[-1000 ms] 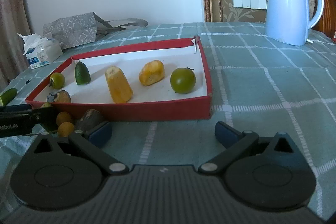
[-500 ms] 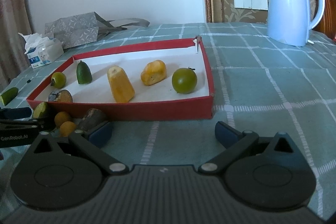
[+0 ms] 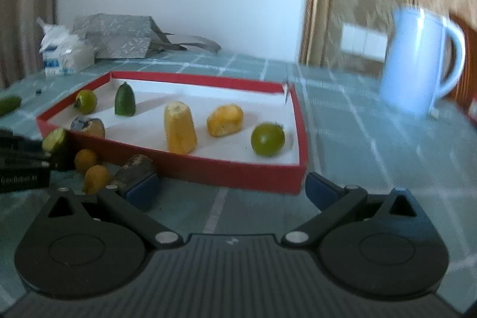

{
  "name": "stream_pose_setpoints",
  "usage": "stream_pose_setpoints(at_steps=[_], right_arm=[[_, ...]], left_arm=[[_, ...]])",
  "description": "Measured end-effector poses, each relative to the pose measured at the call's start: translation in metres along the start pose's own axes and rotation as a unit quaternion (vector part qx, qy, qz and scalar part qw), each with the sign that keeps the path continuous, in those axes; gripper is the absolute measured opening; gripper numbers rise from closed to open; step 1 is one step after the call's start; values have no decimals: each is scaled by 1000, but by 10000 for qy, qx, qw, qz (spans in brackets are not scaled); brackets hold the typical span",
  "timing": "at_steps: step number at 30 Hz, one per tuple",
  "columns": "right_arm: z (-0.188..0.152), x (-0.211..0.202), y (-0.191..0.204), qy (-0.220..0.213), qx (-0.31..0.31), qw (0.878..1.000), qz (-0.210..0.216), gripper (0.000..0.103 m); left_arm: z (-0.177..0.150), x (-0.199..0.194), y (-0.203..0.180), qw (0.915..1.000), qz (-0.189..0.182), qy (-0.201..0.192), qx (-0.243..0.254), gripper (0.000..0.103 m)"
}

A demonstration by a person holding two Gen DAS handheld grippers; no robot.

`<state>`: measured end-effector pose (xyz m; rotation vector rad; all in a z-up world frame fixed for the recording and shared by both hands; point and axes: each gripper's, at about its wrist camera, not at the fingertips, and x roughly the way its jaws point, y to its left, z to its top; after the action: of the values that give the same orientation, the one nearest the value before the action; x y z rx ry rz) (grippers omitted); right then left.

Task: Organize fruits
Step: 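Hold the cucumber chunk in the left tool while the right tool grasps the dark log chunk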

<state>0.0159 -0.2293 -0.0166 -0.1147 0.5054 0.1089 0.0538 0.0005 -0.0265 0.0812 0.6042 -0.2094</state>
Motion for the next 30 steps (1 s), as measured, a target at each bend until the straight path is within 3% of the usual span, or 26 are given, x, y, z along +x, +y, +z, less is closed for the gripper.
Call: stream_pose_setpoints(at_steps=[4,8,15,21,30], right_arm=[[1,-3,1,-43,78,9994,329,103],[1,-4,-10,-25,606,9976,321,103],[-2,12,-15,396,1241,9909,328,103],[2,16,-11,517,1671,9822,691,103],[9,16,22,465,1144,9914,438,97]], left_arm=[[-1,-1,3,10000,-35,-8,-42,31],[-4,-6,8,9999,20,-36,-153,31],[-5,-9,16,9996,43,-55,-279,31],[-5,-9,15,9995,29,-40,-300,31],[-5,-9,15,9995,18,-35,-315,31]])
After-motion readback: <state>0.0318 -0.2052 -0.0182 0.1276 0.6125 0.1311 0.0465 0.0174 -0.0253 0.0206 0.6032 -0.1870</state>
